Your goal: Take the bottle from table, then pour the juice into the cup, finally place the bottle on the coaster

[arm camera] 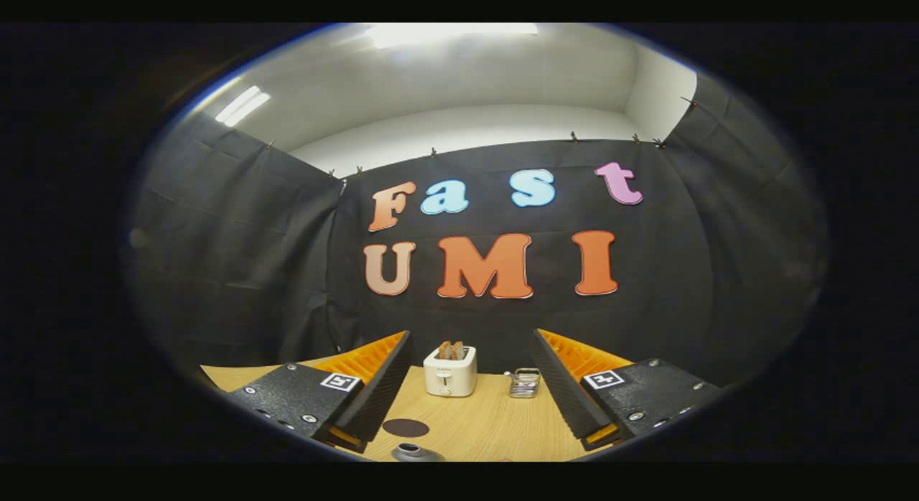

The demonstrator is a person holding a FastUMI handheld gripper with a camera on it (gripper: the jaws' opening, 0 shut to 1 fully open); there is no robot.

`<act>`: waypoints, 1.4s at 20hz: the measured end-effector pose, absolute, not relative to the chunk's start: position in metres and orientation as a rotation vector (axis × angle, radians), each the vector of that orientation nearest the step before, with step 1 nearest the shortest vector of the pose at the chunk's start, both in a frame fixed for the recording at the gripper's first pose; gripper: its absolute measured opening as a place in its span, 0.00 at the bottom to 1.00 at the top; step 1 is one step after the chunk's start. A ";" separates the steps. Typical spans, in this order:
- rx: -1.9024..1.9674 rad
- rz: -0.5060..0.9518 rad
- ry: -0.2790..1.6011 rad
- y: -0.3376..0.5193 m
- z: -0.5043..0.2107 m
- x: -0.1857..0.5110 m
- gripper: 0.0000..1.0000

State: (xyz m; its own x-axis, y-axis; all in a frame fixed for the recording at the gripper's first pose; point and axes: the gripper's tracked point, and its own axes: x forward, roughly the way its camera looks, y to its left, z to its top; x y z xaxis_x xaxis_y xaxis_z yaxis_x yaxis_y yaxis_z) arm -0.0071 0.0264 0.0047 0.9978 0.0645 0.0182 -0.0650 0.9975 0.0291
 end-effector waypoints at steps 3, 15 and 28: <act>0.029 0.074 -0.013 0.032 0.002 -0.008 0.97; 0.041 0.098 0.012 0.044 -0.023 -0.018 0.97; 0.047 0.254 0.114 0.081 -0.084 -0.054 0.97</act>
State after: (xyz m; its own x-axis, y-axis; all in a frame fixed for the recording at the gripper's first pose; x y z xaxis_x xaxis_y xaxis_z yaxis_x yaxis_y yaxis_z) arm -0.0545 0.0809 -0.0842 0.9615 0.2535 -0.1065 -0.2481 0.9668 0.0608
